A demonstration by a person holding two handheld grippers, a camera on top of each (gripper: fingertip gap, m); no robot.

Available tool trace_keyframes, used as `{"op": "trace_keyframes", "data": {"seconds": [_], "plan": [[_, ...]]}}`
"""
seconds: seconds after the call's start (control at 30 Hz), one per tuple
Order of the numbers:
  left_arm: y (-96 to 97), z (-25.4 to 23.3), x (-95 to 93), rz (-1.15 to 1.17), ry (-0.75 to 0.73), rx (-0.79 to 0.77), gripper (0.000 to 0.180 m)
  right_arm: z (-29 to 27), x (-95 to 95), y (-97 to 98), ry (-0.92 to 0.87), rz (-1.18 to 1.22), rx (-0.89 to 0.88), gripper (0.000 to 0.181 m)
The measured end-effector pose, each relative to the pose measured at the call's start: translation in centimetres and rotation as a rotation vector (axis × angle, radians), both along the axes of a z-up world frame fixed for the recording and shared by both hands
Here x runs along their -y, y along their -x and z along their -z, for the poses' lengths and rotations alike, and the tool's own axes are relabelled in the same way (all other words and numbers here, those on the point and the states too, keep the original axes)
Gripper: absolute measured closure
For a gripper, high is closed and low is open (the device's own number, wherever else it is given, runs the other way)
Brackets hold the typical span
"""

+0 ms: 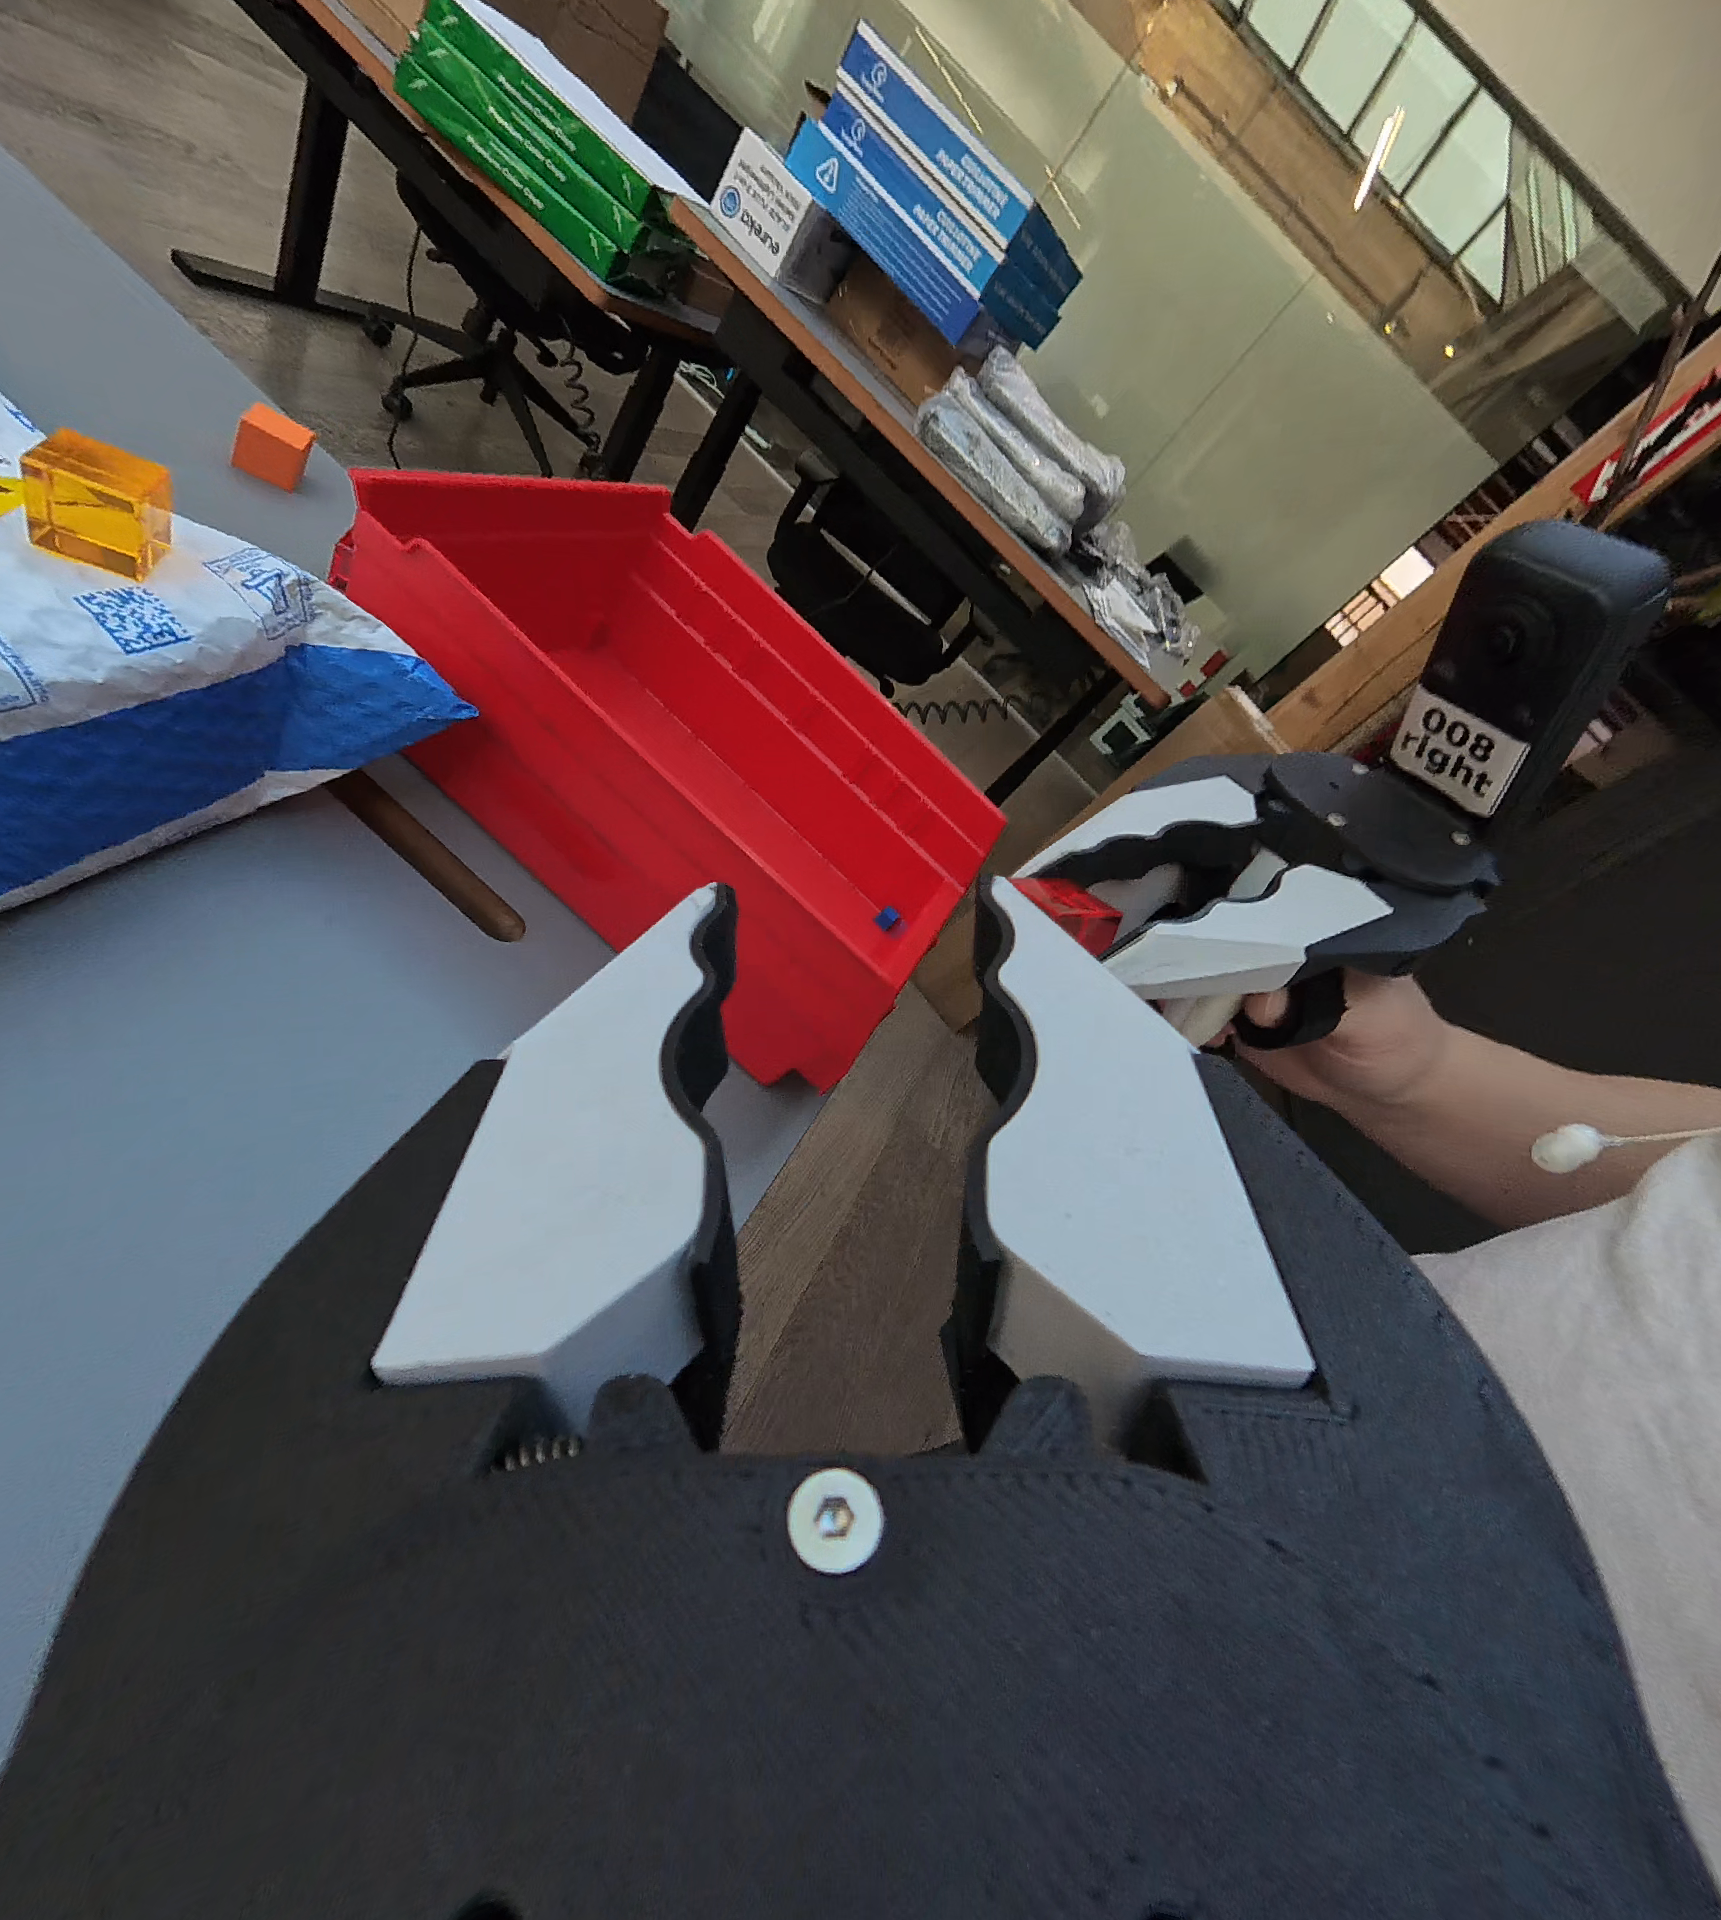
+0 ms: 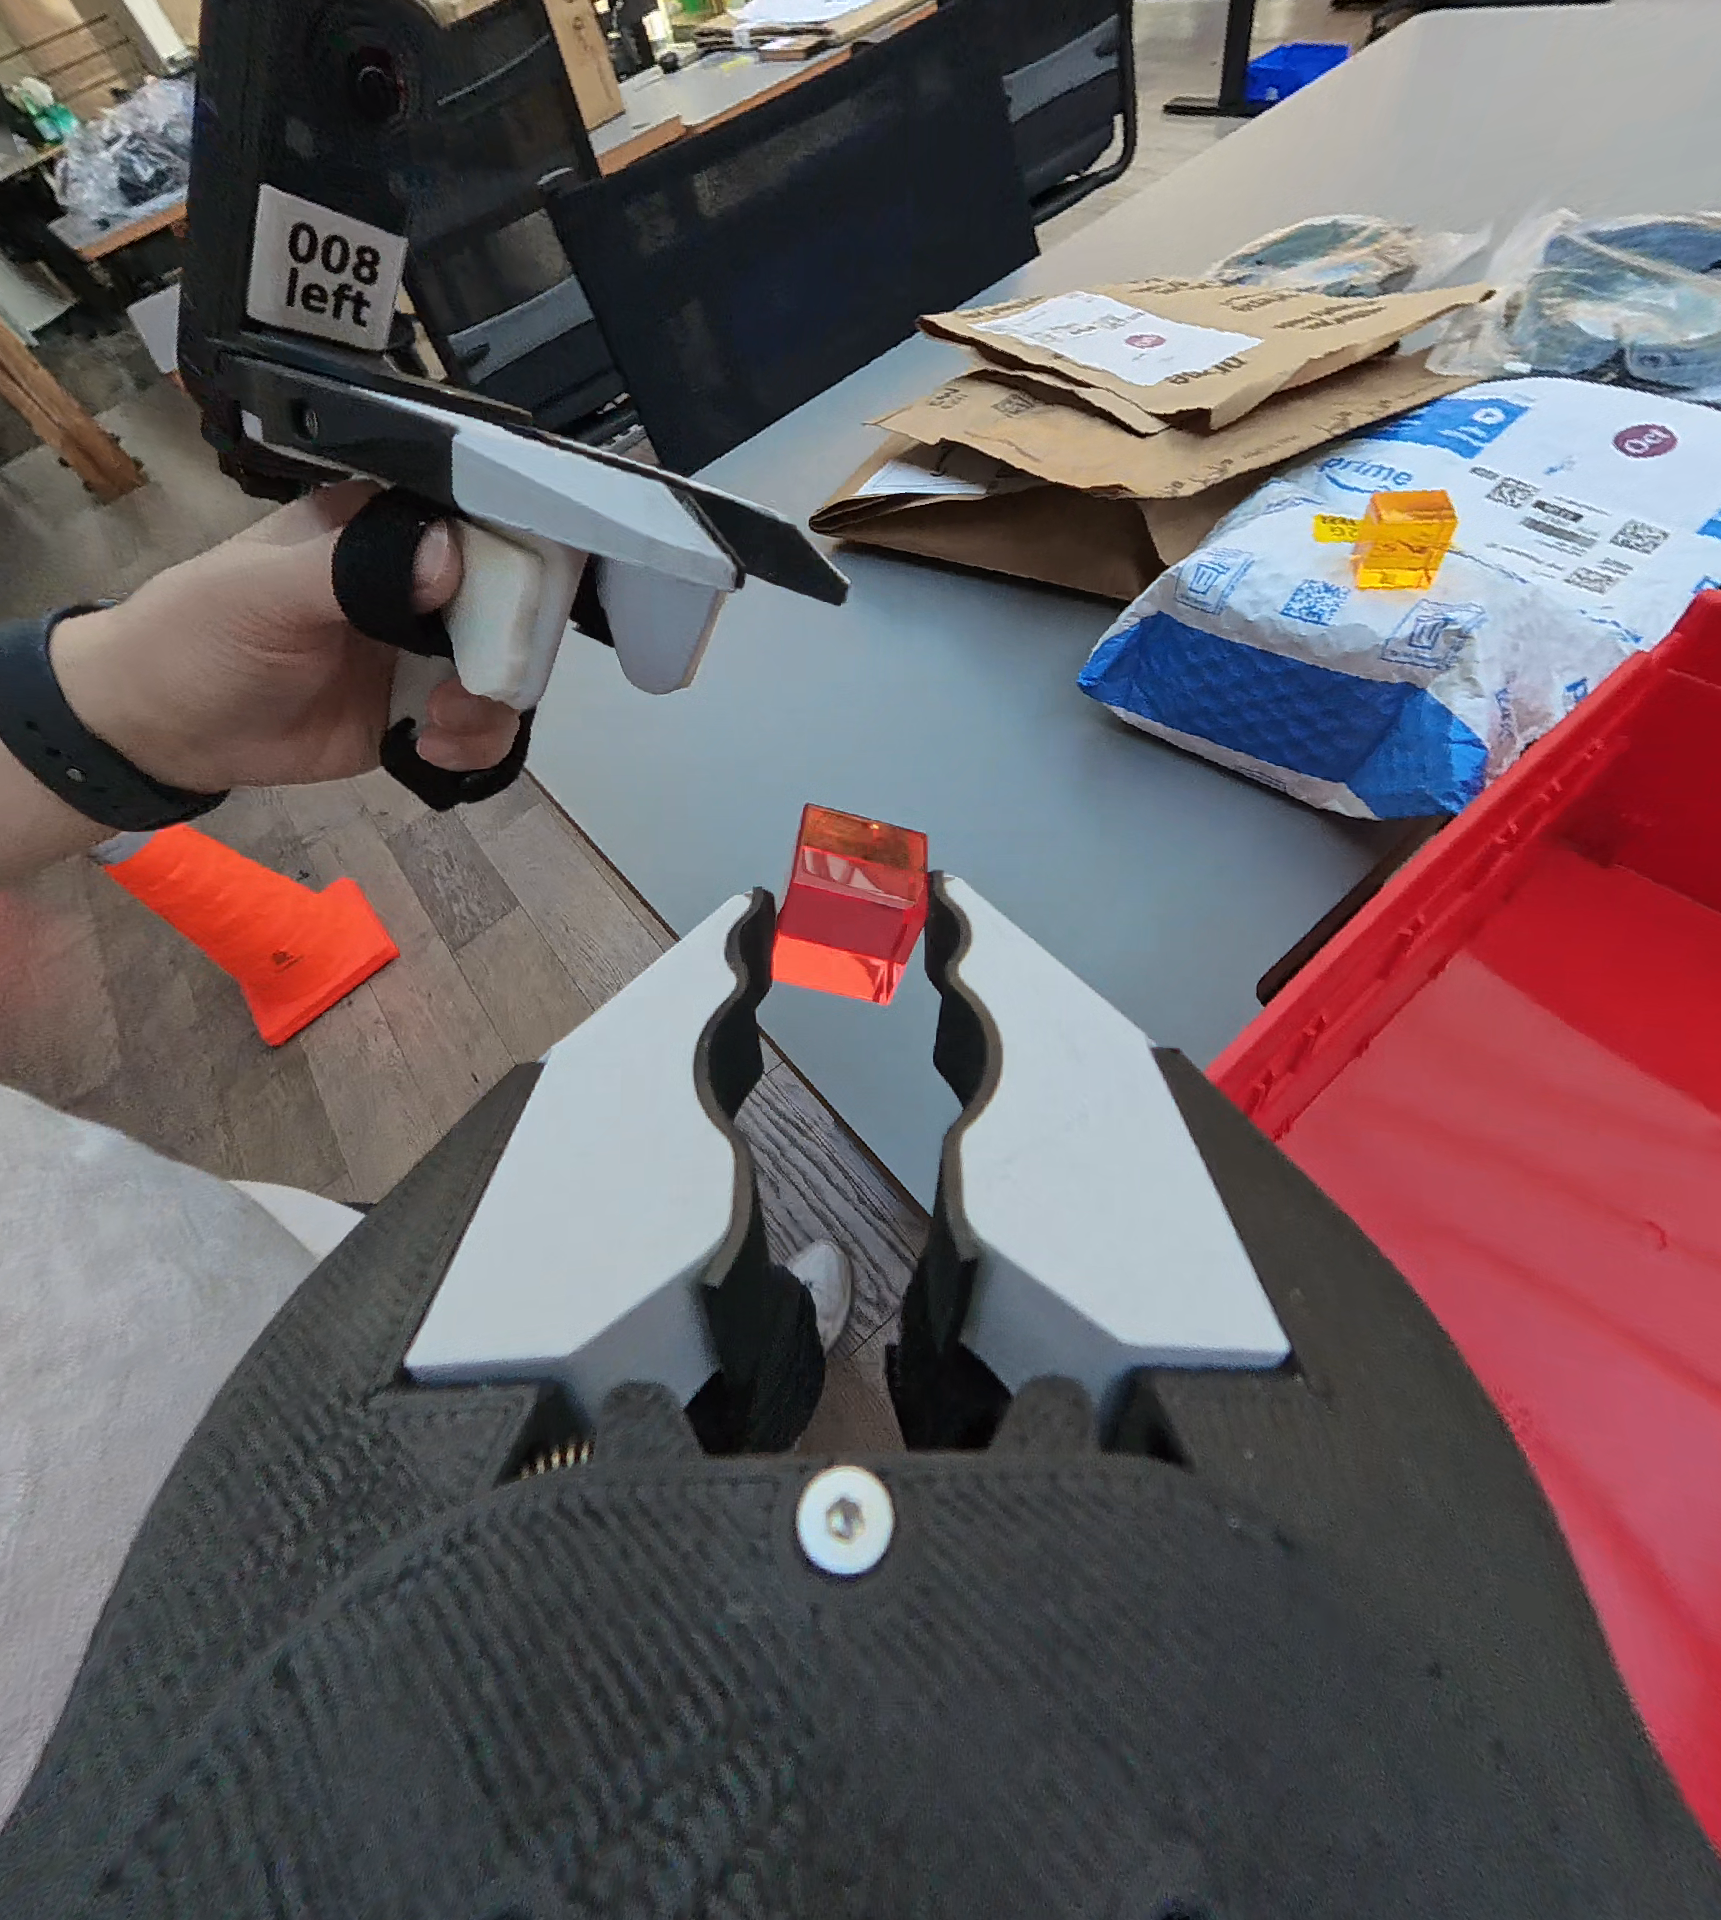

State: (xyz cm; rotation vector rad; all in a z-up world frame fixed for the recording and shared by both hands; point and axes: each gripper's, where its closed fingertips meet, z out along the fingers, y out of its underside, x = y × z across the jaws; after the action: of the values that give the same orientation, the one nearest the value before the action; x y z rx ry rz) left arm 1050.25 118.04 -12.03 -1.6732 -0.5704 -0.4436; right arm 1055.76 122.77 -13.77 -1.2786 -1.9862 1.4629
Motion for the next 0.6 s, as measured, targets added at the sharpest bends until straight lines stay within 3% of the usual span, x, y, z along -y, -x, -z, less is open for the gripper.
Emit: {"op": "trace_keyframes", "data": {"seconds": [0.13, 0.33, 0.43, 0.53, 0.6], "plan": [[-0.1, -0.7, 0.8, -0.075, -0.002, 0.009, 0.134, -1.1, -4.0, -1.1, -0.048, 0.066, -0.08, 0.154], [1.5, 1.8, -0.9, -0.024, 0.108, 0.02, 0.13, -4.5, -23.5, -4.9, -0.182, 0.525, -0.091, 0.154], [4.0, 3.6, -4.4, -0.102, 0.172, 0.019, 0.108, -5.9, -28.1, -5.8, -0.244, 0.633, -0.125, 0.154], [4.6, 4.1, -8.7, -0.157, 0.212, 0.052, 0.099, -5.4, -28.4, -4.8, -0.267, 0.642, -0.119, 0.154], [4.0, 5.7, -11.6, -0.127, 0.318, 0.048, 0.094, -4.2, -27.4, -3.7, -0.241, 0.596, -0.109, 0.154]]}}
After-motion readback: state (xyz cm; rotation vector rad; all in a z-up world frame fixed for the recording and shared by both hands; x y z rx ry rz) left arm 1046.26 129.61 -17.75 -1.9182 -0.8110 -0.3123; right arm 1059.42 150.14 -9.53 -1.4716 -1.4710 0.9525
